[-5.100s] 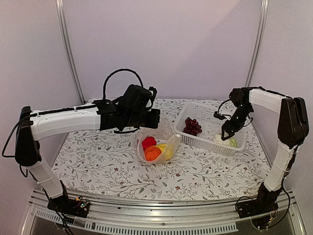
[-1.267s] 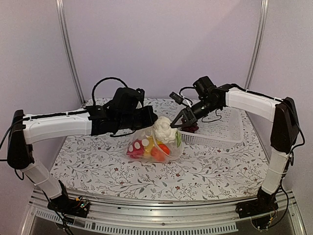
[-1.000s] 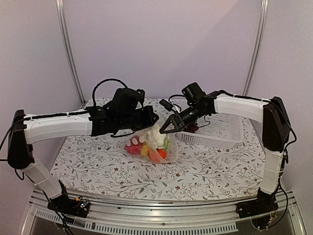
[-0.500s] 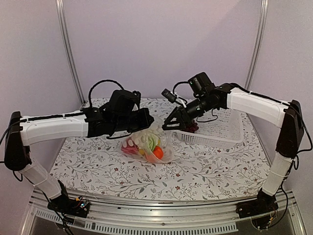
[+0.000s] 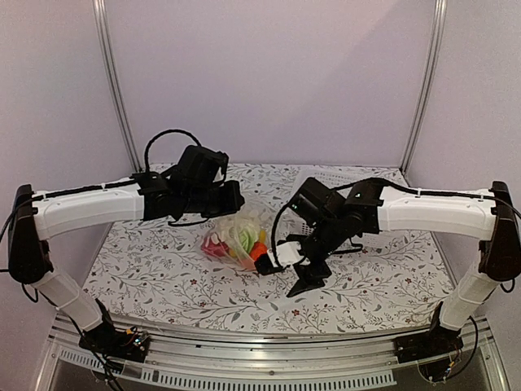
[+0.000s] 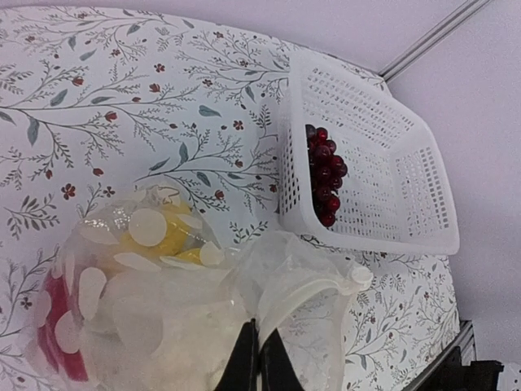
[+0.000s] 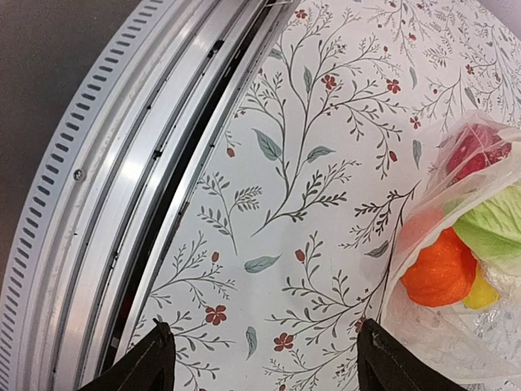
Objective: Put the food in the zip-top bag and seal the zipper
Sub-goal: Adjust the zipper food storage bag at the center of the board.
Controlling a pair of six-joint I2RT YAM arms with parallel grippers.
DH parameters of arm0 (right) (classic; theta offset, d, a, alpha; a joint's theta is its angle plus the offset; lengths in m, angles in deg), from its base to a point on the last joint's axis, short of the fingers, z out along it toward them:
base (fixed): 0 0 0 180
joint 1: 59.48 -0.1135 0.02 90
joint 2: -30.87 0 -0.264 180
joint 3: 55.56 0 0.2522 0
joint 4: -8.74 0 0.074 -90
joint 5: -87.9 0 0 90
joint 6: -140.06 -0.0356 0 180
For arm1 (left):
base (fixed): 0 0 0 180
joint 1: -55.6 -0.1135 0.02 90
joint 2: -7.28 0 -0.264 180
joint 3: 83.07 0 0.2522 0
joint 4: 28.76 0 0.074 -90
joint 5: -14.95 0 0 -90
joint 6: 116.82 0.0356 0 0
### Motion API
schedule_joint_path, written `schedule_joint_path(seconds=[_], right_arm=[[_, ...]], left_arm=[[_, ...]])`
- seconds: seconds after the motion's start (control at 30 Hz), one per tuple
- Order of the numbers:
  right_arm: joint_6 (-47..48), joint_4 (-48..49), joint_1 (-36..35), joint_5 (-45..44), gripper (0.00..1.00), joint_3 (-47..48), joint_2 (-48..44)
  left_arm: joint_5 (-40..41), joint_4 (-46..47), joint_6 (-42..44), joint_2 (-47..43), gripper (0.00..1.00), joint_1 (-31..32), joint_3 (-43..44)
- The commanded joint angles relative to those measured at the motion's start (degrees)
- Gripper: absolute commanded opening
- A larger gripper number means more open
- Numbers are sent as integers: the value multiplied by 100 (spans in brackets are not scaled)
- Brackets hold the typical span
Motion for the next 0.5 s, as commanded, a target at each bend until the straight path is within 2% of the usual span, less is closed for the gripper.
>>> schedule_joint_path(seconds=[0.0, 0.17, 0.4, 0.47], right_arm=[[597, 658, -228, -1312, 75, -244, -69], [660, 1093, -340, -1883, 74, -204, 167], [806, 1257, -342, -1999, 71, -283, 348], [878, 1317, -353, -2002, 68, -352, 414]], left_arm=[[-217, -232, 168, 69, 0, -73, 160], [-344, -265, 215, 114, 0, -83, 214], [-437, -390, 297, 188, 0, -83, 368], [-447, -448, 325, 205, 0, -83, 428]])
